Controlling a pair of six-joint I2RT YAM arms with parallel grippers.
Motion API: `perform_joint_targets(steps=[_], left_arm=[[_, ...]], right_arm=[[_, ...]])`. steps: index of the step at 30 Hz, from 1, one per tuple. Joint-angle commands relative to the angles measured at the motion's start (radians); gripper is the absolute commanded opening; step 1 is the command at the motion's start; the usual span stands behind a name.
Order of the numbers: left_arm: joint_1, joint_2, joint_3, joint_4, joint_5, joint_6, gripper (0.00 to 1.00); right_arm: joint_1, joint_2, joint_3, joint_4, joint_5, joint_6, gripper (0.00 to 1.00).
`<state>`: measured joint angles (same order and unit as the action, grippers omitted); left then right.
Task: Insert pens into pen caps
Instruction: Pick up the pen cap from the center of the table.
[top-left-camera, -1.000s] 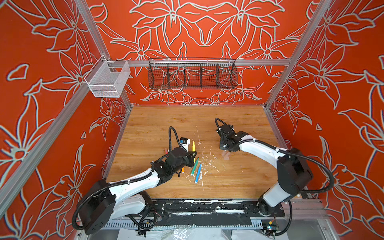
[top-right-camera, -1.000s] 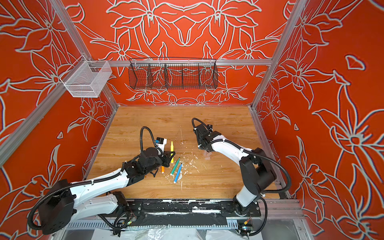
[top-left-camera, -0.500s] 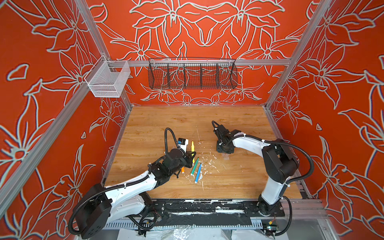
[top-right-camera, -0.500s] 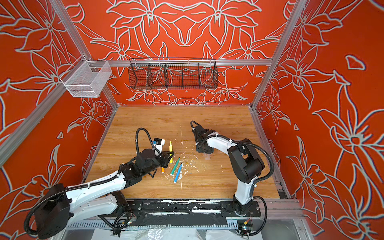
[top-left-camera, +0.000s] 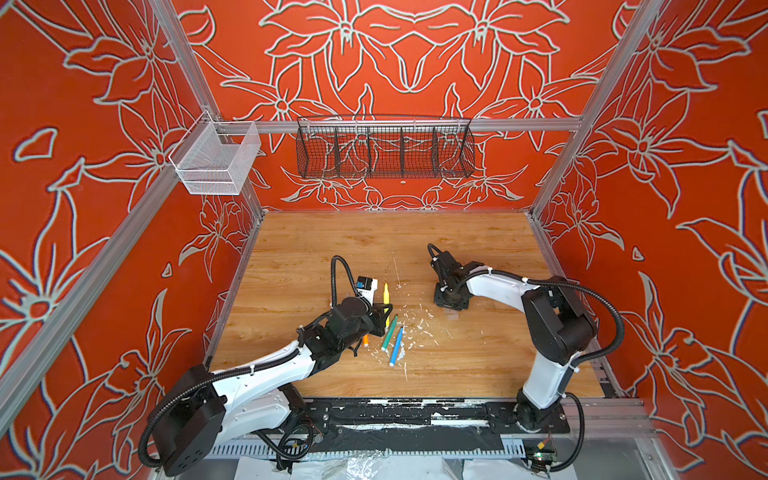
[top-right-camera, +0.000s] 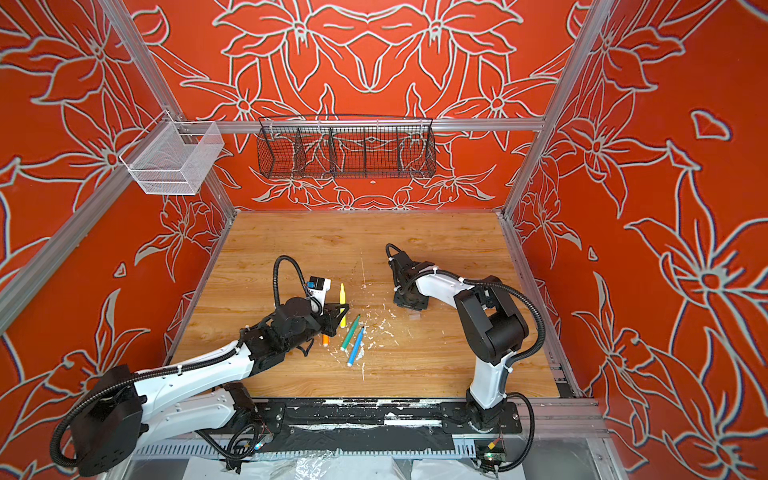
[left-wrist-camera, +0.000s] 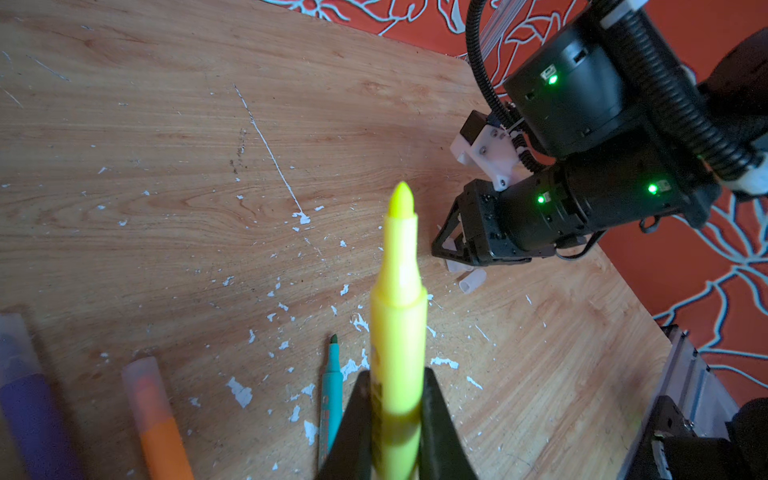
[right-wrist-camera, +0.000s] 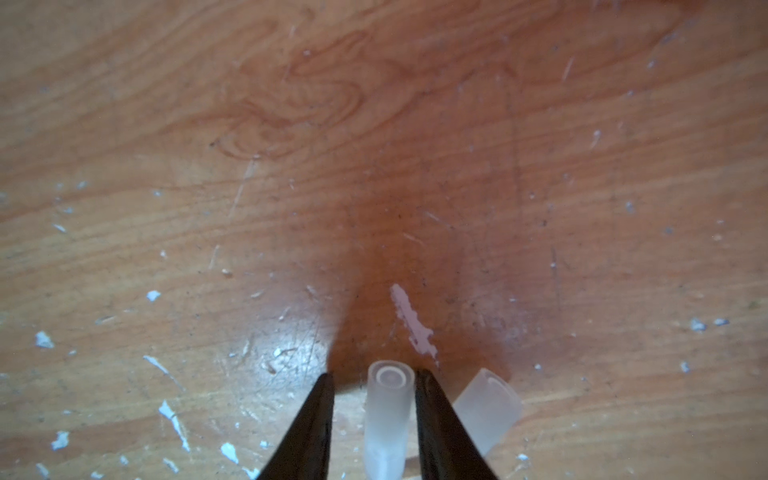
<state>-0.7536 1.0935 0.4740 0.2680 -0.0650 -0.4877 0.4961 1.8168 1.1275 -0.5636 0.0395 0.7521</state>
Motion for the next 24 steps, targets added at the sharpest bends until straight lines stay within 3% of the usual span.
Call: perform_joint_targets(steps=[1,3,8,18,24], left_arm=[[0.002,0.012,0.029,-0.003,0.007,-0.008,0.00],[0.002,0.013,0.032,-0.008,0.003,-0.006,0.00],[0.002,0.008,0.035,-0.014,0.002,-0.005,0.00],[0.002,0.001,0.040,-0.028,-0.006,-0.003,0.00],[0.003,0.006,0.043,-0.030,-0.001,-0.002,0.00]], right_arm=[[-0.020,0.078,-0.032,0.013,-0.075,0.044,0.28],[-0.021,0.075,-0.035,0.010,-0.073,0.045,0.23],[-0.019,0.034,-0.063,0.025,-0.062,0.046,0.23],[-0.016,0.061,-0.059,-0.009,-0.077,0.011,0.25],[-0.008,0.044,-0.068,-0.009,-0.064,0.003,0.32]])
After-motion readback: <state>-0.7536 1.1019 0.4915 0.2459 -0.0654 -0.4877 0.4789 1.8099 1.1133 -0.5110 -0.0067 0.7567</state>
